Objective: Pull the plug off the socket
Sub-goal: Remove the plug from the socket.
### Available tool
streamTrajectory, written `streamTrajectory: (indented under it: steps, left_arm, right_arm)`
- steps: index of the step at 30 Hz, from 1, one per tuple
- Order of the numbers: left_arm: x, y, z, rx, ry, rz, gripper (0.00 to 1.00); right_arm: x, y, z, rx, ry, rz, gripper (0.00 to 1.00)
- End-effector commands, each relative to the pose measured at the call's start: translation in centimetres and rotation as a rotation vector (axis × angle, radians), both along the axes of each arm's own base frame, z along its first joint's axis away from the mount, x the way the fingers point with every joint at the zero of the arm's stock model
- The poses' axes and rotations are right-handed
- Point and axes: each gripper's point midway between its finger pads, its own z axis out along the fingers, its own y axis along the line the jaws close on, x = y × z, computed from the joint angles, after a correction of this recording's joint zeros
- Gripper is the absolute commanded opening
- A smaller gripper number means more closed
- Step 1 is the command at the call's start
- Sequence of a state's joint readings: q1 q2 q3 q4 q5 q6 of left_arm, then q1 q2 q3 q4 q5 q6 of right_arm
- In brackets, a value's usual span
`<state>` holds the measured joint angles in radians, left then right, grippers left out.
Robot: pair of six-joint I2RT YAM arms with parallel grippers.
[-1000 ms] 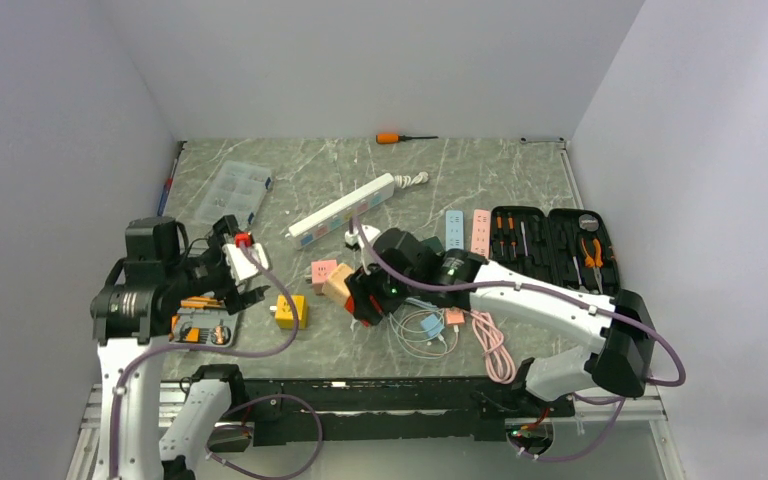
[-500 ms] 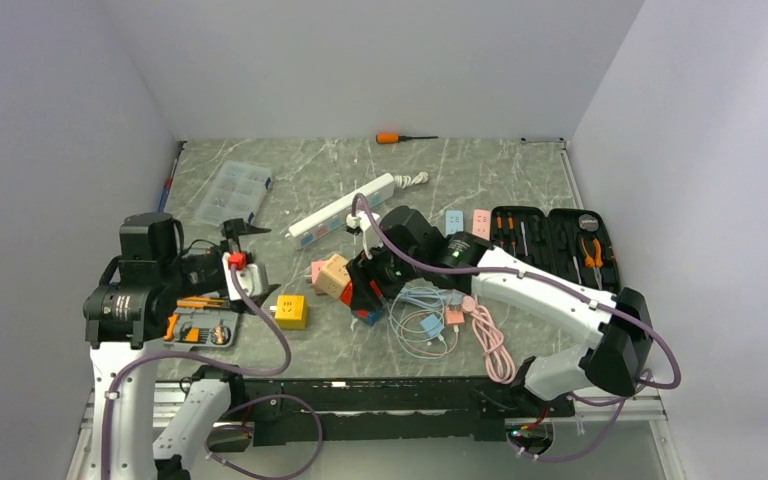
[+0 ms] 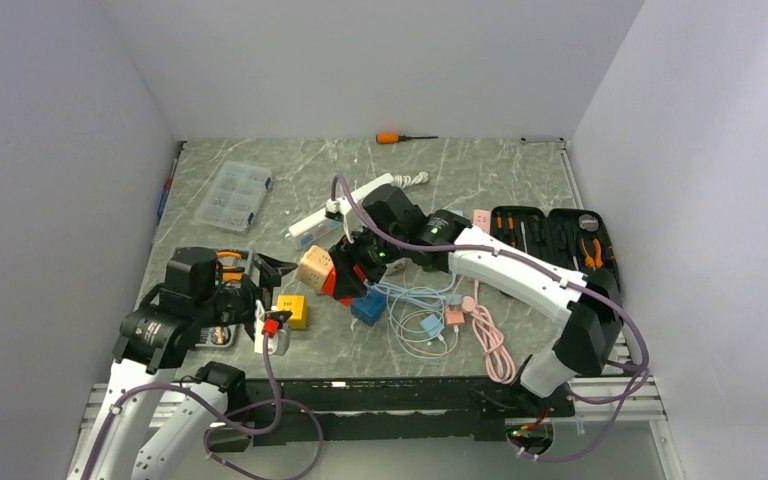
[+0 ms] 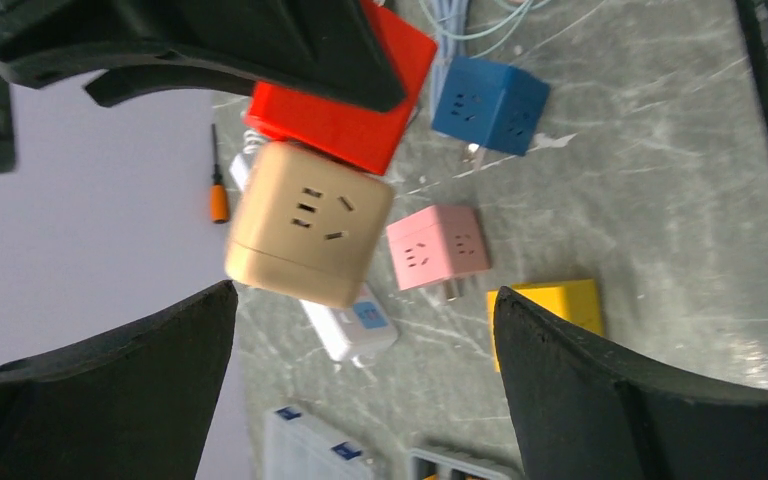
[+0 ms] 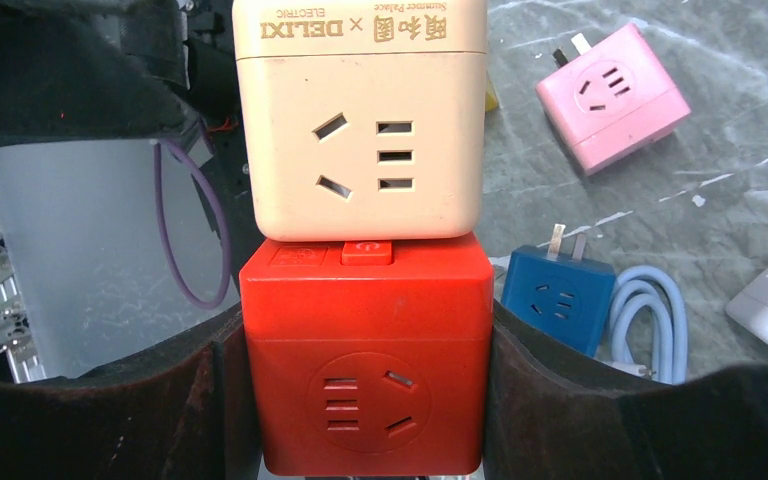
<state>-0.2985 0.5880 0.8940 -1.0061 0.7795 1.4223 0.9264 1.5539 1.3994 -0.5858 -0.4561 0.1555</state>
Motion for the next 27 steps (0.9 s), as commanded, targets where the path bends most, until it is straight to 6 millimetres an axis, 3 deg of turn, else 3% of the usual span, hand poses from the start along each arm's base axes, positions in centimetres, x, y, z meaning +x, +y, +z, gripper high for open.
streamTrajectory:
  steps: [1,7,13,20,27]
  left_arm:
    - [1.8,-0.2,1.3,0.041,-0.158,-0.037,0.99]
    - [2.3,-0.6,0.7,0.071,-0.188,-0.055,0.99]
    - [2.6,-1.3,-0.4,0.114,-0.237,-0.092,0.99]
    - [3.8,-2.4,0.2,0.11,-0.317,-0.1,0.99]
    - [4.6,-2.3,0.1,0.133,-0.365,-0.085,0.86]
  right_arm:
    - [-0.2,1.4,3.1,0.095,-0.034,0.071,0.0]
    - [-0.6,2.0,3.4,0.105,-0.008,0.107,0.0]
    - [-1.1,2.9,4.9,0.146,0.009,0.154,0.0]
    - [-2.3,4.2,5.1,0.139,0.017,0.204,0.0]
    - [-3.1,4.5,4.6,0.137,0.032,0.226,0.0]
